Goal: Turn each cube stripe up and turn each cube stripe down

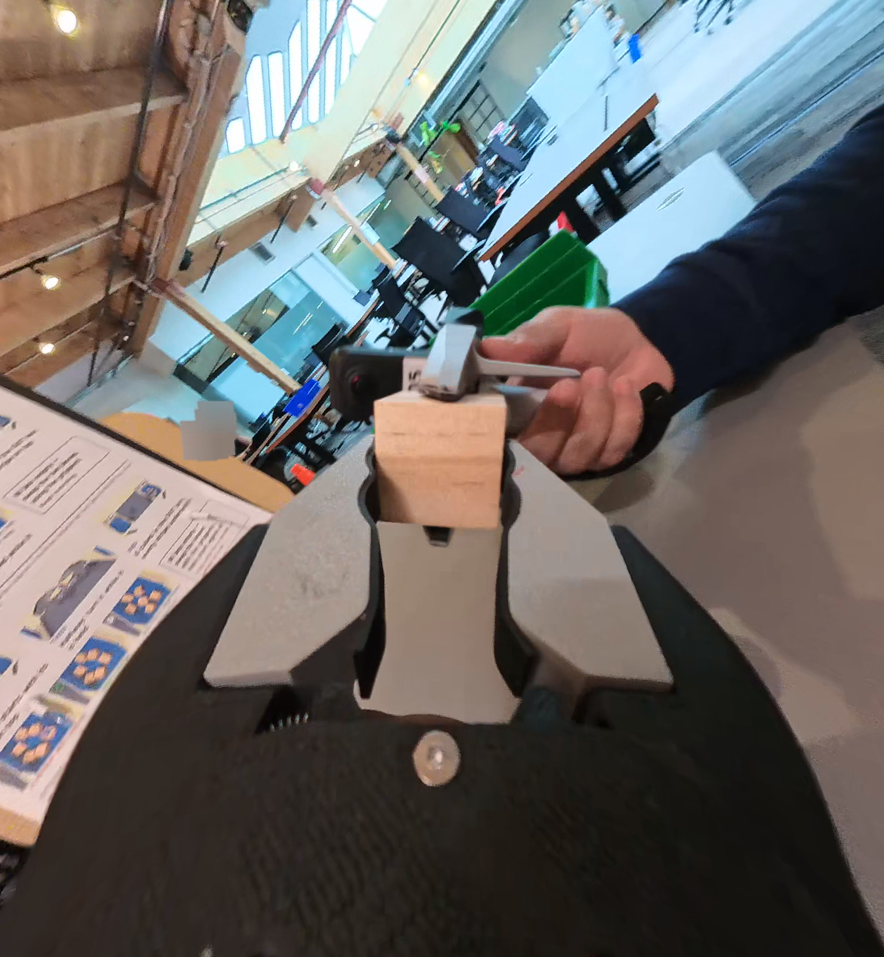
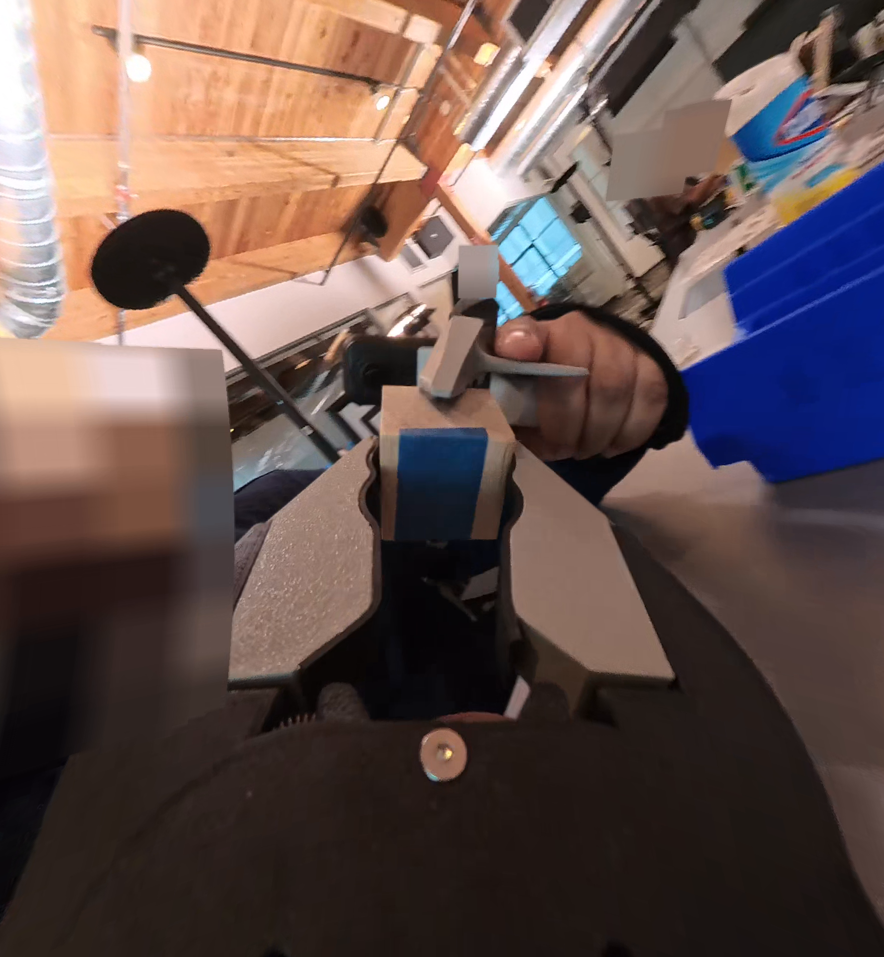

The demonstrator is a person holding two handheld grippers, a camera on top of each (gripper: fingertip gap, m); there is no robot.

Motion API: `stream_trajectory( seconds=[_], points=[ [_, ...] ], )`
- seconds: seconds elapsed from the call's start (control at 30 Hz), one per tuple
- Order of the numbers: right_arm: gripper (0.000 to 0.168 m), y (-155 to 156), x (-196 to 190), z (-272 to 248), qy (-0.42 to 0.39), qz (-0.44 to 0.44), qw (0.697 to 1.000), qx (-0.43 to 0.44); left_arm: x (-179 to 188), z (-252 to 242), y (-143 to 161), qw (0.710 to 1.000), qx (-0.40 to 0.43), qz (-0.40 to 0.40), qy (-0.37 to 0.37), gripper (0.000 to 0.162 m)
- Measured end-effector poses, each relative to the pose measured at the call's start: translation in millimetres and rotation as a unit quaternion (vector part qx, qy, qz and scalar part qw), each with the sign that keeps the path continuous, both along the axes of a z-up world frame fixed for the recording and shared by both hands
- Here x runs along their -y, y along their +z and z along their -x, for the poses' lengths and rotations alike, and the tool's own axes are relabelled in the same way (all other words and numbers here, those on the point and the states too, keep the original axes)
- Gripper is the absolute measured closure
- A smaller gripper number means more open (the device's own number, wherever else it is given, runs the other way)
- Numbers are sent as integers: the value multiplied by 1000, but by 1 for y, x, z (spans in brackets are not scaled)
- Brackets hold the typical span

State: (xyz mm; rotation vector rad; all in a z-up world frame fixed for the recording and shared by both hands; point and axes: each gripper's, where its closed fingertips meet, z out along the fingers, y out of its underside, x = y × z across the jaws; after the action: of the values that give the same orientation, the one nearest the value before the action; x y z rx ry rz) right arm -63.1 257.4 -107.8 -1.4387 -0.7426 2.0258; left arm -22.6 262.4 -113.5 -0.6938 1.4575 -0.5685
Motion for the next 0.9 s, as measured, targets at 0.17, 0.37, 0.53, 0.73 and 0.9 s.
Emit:
stream_trajectory(
  seconds=[0.17,0.37,0.53,0.73,0.9],
  points=[
    [126,-15,-18,-3,-62,-16,996,60,-18,-2,-17,998,0,-15,58,119],
    [126,-21,-12,0,-48,-25,995,82,-14,2,-22,999,-6,-19,44,119],
    [126,-23,-13,-2,-39,-15,995,85,-15,8,-23,998,2,-29,49,119],
    [127,-28,-20,-3,-83,-56,987,128,-24,7,-29,994,15,-52,98,119],
    [127,-42,-41,-12,-190,-142,943,234,-50,3,-45,978,0,-80,195,119]
  ],
)
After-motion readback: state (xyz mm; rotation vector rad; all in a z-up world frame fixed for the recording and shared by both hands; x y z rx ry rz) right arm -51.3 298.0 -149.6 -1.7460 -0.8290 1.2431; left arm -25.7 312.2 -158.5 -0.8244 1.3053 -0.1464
